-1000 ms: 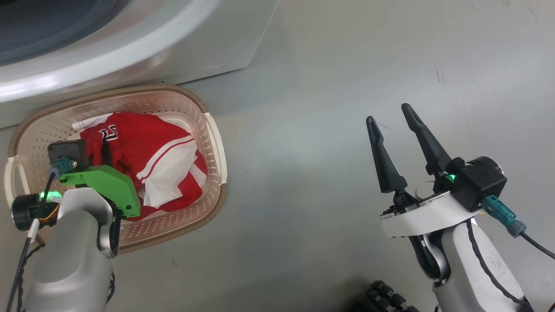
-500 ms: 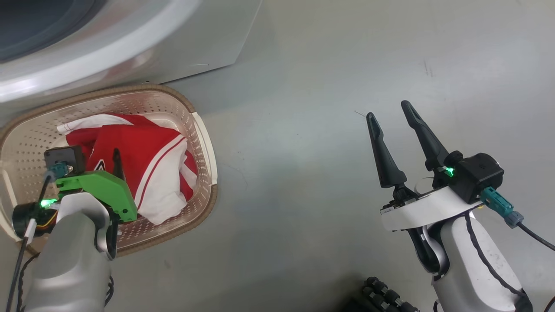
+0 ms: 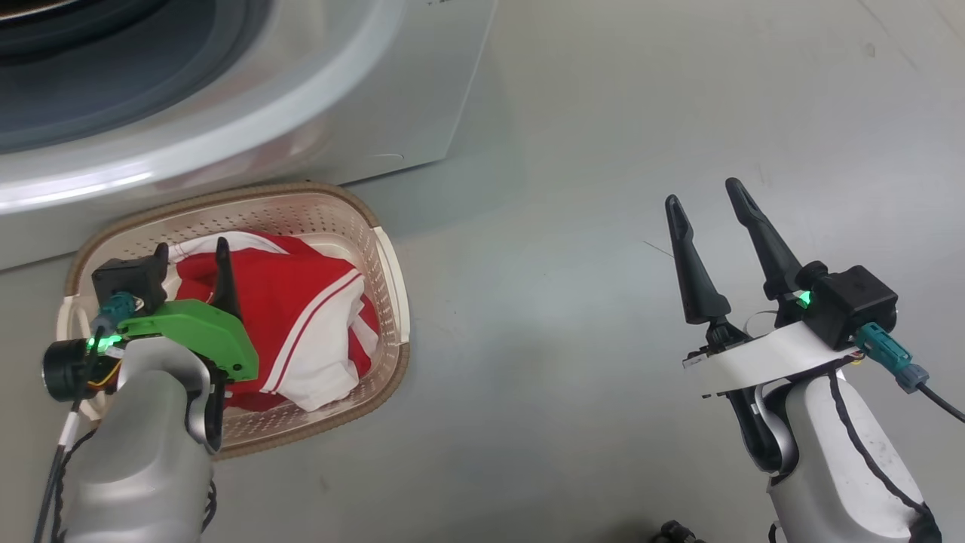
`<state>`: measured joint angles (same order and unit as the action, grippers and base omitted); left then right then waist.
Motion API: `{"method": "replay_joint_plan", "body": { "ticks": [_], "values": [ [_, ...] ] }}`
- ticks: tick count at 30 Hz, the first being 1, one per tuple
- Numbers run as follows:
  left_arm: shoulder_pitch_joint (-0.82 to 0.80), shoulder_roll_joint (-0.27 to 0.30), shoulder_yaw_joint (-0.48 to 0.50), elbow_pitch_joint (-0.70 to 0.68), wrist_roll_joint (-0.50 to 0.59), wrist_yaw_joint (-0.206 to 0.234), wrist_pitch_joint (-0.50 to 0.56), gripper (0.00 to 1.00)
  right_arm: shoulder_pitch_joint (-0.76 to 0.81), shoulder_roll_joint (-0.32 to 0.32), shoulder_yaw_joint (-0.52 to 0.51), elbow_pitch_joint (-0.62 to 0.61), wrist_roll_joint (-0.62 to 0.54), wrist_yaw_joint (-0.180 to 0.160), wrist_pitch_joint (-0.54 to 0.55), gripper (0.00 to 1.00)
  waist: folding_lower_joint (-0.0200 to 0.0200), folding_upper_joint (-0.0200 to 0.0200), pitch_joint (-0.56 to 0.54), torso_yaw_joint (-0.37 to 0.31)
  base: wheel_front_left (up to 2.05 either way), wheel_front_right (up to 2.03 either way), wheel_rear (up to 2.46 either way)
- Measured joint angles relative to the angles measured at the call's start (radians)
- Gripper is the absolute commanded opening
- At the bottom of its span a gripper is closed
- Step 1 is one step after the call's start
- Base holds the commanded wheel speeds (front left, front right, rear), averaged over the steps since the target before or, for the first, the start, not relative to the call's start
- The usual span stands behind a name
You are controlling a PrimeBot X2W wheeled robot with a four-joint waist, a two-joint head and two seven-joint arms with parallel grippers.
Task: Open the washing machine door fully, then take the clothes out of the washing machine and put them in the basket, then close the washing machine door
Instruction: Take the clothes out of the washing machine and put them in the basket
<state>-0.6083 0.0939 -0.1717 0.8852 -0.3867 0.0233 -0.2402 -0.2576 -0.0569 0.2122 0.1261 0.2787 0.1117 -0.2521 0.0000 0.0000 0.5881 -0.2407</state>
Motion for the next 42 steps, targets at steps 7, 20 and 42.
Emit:
{"method": "replay_joint_plan", "body": {
  "ticks": [7, 20, 42],
  "values": [
    [0.029, -0.027, -0.005, -0.052, 0.0, -0.011, -0.009, 1.0, 0.022, -0.015, -0.027, 0.013, -0.011, -0.001, 0.0, 1.0, 0.0, 0.0, -0.073, 0.041, 0.0, 0.0, 0.0],
    [0.145, -0.039, 0.021, -0.295, 0.03, -0.012, -0.012, 1.0, 0.089, -0.037, -0.048, 0.048, -0.034, -0.017, 0.0, 1.0, 0.0, 0.0, -0.232, 0.116, 0.0, 0.0, 0.0],
    [0.45, -0.039, 0.005, -0.543, 0.097, 0.008, -0.012, 1.0, 0.247, -0.039, -0.058, 0.059, -0.037, -0.044, 0.0, 1.0, 0.0, 0.0, -0.482, 0.21, 0.0, 0.0, 0.0]
  ]
}}
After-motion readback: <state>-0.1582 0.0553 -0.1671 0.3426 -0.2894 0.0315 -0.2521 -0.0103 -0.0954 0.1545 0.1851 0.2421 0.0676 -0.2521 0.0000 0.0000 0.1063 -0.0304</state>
